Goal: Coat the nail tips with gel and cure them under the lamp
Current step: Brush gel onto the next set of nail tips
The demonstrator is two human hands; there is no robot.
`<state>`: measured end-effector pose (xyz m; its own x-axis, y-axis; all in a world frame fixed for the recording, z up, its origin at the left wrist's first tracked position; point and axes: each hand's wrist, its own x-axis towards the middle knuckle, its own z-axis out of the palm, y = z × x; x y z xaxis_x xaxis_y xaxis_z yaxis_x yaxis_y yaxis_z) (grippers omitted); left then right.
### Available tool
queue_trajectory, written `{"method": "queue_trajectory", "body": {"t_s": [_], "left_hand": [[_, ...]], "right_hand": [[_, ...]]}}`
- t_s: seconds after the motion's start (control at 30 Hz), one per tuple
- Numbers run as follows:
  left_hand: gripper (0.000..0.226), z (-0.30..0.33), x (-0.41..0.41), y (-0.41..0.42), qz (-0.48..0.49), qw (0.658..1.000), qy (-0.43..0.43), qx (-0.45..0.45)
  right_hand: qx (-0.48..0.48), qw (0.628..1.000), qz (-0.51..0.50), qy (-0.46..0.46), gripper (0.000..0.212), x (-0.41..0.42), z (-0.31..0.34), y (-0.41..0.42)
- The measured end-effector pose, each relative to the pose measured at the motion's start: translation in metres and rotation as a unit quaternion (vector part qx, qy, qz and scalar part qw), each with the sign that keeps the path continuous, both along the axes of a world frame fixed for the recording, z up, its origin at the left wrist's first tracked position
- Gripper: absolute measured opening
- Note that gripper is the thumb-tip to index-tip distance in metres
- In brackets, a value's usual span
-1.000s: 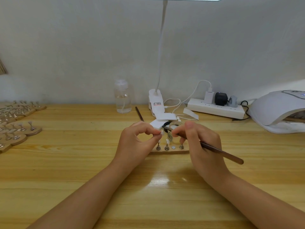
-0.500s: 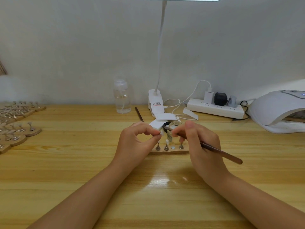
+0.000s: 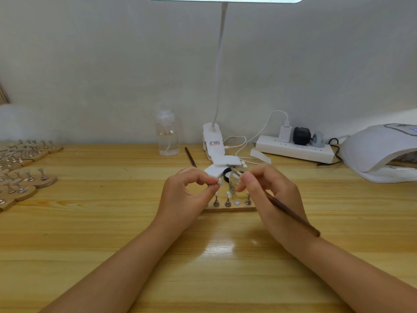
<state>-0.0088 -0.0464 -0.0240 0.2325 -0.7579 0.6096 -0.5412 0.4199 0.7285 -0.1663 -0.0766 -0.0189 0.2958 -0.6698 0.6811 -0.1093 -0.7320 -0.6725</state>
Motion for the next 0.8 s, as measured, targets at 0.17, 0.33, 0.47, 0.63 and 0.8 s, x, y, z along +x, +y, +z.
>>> {"method": "queue_trajectory", "body": {"t_s": [0.17, 0.33, 0.47, 0.63, 0.8], "left_hand": [[0.027, -0.0003, -0.0001, -0.0001, 0.004, 1.0, 0.003, -0.001], [0.031, -0.0007, 0.0, -0.0005, 0.002, 1.0, 0.002, -0.004], [0.033, -0.0012, -0.0003, -0.0013, 0.002, 1.0, -0.003, -0.008], [0.03, -0.0011, -0.0008, -0.0008, -0.003, 1.0, -0.006, -0.004], [0.027, -0.0008, -0.0011, -0.0008, -0.003, 1.0, -0.007, -0.002]], "right_hand": [[-0.043, 0.999, -0.006, 0.016, 0.026, 0.0007, 0.0002, 0.0022], [-0.011, 0.999, 0.042, -0.015, 0.039, -0.0007, -0.005, 0.0021], [-0.018, 0.999, 0.039, -0.031, 0.039, -0.0001, -0.0043, 0.0016], [0.028, 0.995, 0.073, -0.053, 0.044, 0.0014, -0.0063, 0.0022], [0.002, 0.999, 0.041, -0.032, 0.04, 0.002, -0.0065, 0.0011]]}}
